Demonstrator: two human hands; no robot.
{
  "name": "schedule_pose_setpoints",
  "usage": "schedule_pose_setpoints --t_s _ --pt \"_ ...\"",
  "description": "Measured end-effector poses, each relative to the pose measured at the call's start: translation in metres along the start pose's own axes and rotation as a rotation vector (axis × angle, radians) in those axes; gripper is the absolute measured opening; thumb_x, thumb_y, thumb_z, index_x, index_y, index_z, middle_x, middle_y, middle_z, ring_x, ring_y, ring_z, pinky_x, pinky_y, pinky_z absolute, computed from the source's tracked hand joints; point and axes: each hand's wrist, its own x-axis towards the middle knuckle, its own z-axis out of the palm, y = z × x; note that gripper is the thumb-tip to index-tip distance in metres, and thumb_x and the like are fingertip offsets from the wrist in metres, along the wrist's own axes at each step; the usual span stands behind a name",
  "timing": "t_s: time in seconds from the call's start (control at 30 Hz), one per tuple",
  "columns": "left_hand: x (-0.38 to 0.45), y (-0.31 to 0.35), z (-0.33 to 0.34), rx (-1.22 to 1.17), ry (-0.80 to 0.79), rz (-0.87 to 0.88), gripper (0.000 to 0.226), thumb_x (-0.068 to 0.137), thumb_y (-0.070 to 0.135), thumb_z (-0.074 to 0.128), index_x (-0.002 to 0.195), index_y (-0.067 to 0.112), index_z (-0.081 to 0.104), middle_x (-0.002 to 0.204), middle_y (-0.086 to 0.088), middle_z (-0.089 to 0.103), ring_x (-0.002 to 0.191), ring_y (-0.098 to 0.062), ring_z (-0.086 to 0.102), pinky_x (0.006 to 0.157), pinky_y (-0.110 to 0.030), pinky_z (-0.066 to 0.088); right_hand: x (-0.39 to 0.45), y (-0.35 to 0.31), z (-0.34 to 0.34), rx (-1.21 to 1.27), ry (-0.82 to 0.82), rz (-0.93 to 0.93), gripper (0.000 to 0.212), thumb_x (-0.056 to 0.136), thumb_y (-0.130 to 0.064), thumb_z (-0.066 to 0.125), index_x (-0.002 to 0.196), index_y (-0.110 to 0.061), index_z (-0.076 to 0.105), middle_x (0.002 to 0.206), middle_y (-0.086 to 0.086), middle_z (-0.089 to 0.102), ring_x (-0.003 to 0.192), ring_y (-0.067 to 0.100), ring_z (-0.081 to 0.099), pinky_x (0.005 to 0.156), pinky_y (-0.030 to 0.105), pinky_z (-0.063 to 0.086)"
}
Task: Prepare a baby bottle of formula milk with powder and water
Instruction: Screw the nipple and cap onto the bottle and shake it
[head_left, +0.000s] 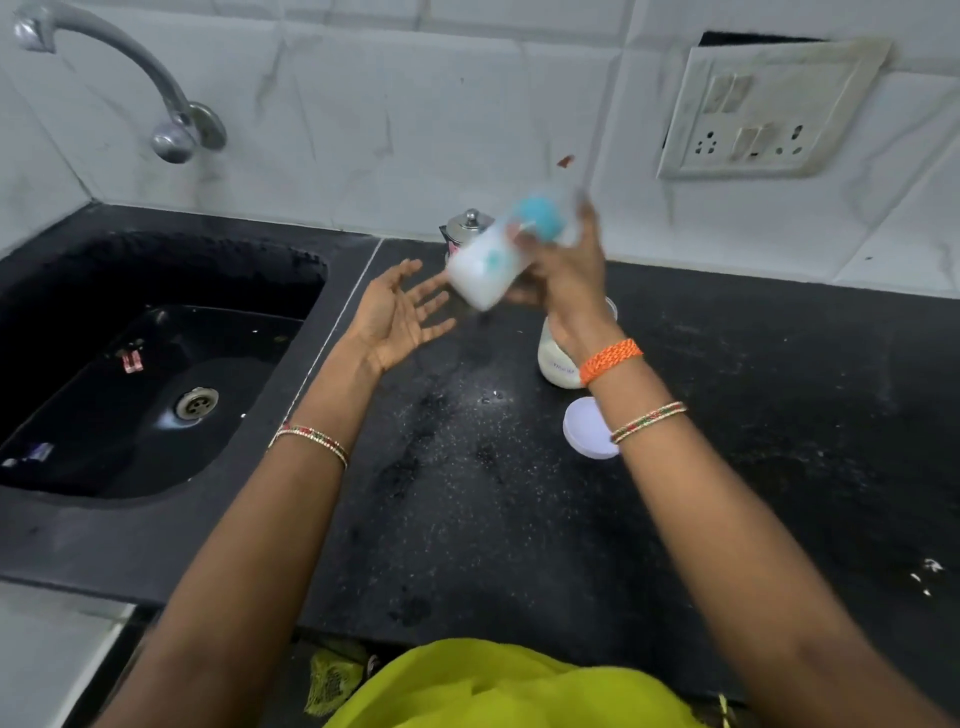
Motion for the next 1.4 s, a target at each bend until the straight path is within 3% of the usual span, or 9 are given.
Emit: schedule_pose_setpoints --t_s 0.07,0.2,0.37,0.47,0.63,0.77,0.93,1.2,1.4 --pt "0.0 -0.001 -0.006 0.017 0.009 0.01 0.019 0.098 0.032 0.033 0.102 0.025 0.05 0.113 -0.003 0.063 0.105 -0.019 0.057 0.09 -0.045 0.048 0.007 0.003 -0.001 0.174 0.157 -0.004 0.082 0.082 -0.011 0.072 0.142 -0.032 0.021 0.134 0.013 0.052 0.11 0.035 0.063 0.058 0.04 0.058" --pt "-0.003 -0.004 -0.007 0.029 -0.02 -0.014 0.023 0.096 0.029 0.034 0.105 0.02 0.053 0.109 -0.004 0.064 0.093 -0.02 0.064 0.078 -0.039 0.054 -0.006 0.0 0.0 -0.273 -0.238 0.027 0.086 0.072 -0.01 0.08 0.141 -0.03 0.032 0.119 0.007 0.064 0.095 0.024 0.069 0.062 0.038 0.058" --pt "-0.005 -0.002 -0.013 0.009 -0.037 -0.009 0.033 0.097 0.028 0.032 0.118 0.019 0.056 0.111 0.001 0.069 0.101 -0.017 0.066 0.08 -0.038 0.057 -0.009 0.0 0.012 0.128 0.236 -0.205 0.09 0.076 -0.006 0.077 0.141 -0.032 0.022 0.135 0.012 0.049 0.11 0.027 0.06 0.074 0.055 0.058" --pt "-0.004 -0.003 -0.009 0.044 -0.029 -0.006 0.028 0.096 0.026 0.037 0.112 0.017 0.058 0.103 0.0 0.07 0.094 -0.018 0.065 0.074 -0.035 0.058 -0.018 0.004 0.005 -0.199 -0.083 -0.075 0.083 0.072 -0.003 0.079 0.137 -0.03 0.033 0.125 0.013 0.059 0.102 0.026 0.066 0.071 0.043 0.06" --pt "-0.004 -0.004 -0.015 -0.033 -0.058 0.012 0.029 0.091 0.031 0.045 0.113 0.019 0.06 0.119 -0.001 0.065 0.11 -0.02 0.06 0.09 -0.042 0.051 -0.009 -0.001 0.008 0.343 0.454 -0.101 0.07 0.081 -0.01 0.073 0.133 -0.02 0.028 0.129 0.013 0.052 0.109 0.034 0.063 0.067 0.053 0.059" --pt "-0.004 -0.003 -0.006 -0.047 -0.099 -0.001 0.032 0.082 0.035 0.055 0.108 0.018 0.063 0.114 -0.003 0.064 0.102 -0.022 0.06 0.088 -0.041 0.049 -0.027 0.007 0.016 -0.049 0.1 0.05 0.071 0.079 -0.009 0.075 0.135 -0.025 0.034 0.122 0.009 0.058 0.097 0.026 0.068 0.055 0.038 0.059" --pt "-0.008 -0.004 -0.004 -0.009 -0.189 -0.027 0.046 0.082 0.038 0.053 0.123 0.017 0.054 0.122 -0.005 0.059 0.108 -0.022 0.058 0.095 -0.046 0.047 -0.017 0.002 0.022 0.081 0.293 -0.173 0.08 0.077 -0.011 0.074 0.137 -0.031 0.026 0.132 0.012 0.051 0.111 0.029 0.061 0.078 0.053 0.058" --pt "-0.023 -0.005 0.002 0.118 -0.51 -0.264 0.069 0.074 0.044 0.069 0.129 0.007 0.049 0.114 -0.023 0.062 0.084 -0.033 0.07 0.056 -0.03 0.059 -0.018 0.009 -0.005 -0.185 -0.264 -0.071 0.079 0.075 -0.001 0.065 0.139 -0.037 0.035 0.117 0.0 0.057 0.101 0.017 0.061 0.078 0.03 0.055" --pt "-0.018 -0.015 0.008 0.044 -0.397 -0.122 0.053 0.084 0.021 0.056 0.133 0.008 0.041 0.113 -0.013 0.057 0.087 -0.022 0.064 0.068 -0.029 0.056 -0.014 0.019 -0.011 -0.502 -0.242 -0.097 0.117 0.073 -0.021 0.078 0.149 -0.038 -0.009 0.147 -0.002 0.037 0.124 0.019 0.054 0.1 0.047 0.049"
